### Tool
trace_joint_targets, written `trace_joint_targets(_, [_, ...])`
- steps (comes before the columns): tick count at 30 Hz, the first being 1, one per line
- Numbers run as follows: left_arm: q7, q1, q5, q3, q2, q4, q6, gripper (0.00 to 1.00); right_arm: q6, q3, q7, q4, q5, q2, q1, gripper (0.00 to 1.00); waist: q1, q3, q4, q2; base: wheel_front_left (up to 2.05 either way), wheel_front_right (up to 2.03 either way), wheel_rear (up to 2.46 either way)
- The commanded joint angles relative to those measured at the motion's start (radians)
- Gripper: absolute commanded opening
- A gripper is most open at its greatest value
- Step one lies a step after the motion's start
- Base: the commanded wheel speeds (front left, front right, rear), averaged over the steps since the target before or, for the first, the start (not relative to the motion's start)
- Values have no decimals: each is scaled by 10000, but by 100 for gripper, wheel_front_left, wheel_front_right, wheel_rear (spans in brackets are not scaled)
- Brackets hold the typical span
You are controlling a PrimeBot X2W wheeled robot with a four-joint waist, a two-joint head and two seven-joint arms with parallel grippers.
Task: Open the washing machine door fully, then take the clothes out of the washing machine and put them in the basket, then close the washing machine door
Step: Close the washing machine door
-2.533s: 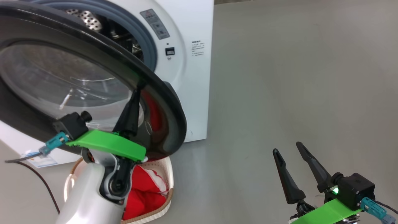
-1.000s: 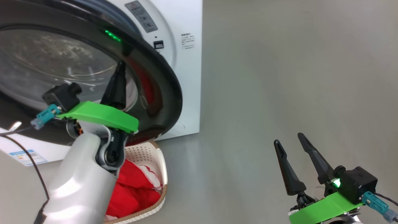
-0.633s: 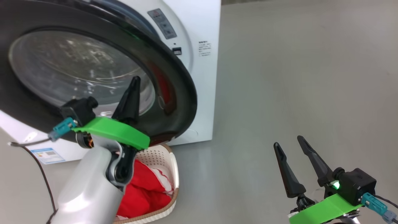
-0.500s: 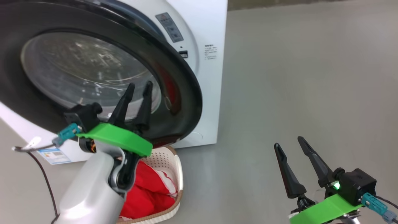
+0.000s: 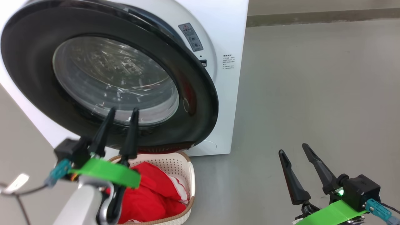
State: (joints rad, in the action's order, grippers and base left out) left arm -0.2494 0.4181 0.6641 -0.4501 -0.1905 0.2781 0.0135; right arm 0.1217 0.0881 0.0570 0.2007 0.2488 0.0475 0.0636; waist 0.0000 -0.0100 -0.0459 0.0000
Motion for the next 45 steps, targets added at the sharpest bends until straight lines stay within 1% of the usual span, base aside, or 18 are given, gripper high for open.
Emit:
trace_joint_targets(1, [-122, -108, -299, 518, -386, -529, -227, 100, 90, 210, 39, 304, -22, 27, -148, 100, 0, -47, 40, 0, 0, 0, 0])
trace_joint_targets(7, [-123, -1317, -796, 1037, -758, -1295, -815, 100, 90, 79, 57, 307, -27, 27, -47, 100, 0, -167, 120, 0, 0, 0, 0])
trace_joint_targets(13, [-123, -2208, -1074, 1411, -1061, -1808, -1129, 100, 90, 11, 55, 326, -23, 27, 40, 100, 0, -262, 177, 0, 0, 0, 0])
trace_joint_targets(19, [-123, -3070, -1271, 1635, -1206, -2345, -1492, 100, 90, -13, 47, 302, -11, 27, 96, 100, 0, -364, 200, 0, 0, 0, 0])
trace_joint_targets(27, [-124, -4137, -1526, 1903, -1174, -2941, -2013, 100, 90, -35, 55, 295, 39, 27, 200, 100, 0, -472, 222, 0, 0, 0, 0])
trace_joint_targets(37, [-124, -5112, -1743, 2125, -1030, -3687, -2475, 100, 90, -30, 82, 303, 120, 27, 327, 100, 0, -469, 213, 0, 0, 0, 0])
trace_joint_targets(40, [-124, -5333, -1818, 2168, -1029, -3861, -2581, 100, 90, -24, 85, 299, 136, 27, 349, 100, 0, -463, 206, 0, 0, 0, 0])
trace_joint_targets(45, [-124, -5514, -1822, 2252, -983, -4069, -2625, 100, 90, -43, 89, 305, 143, 27, 374, 100, 0, -431, 227, 0, 0, 0, 0])
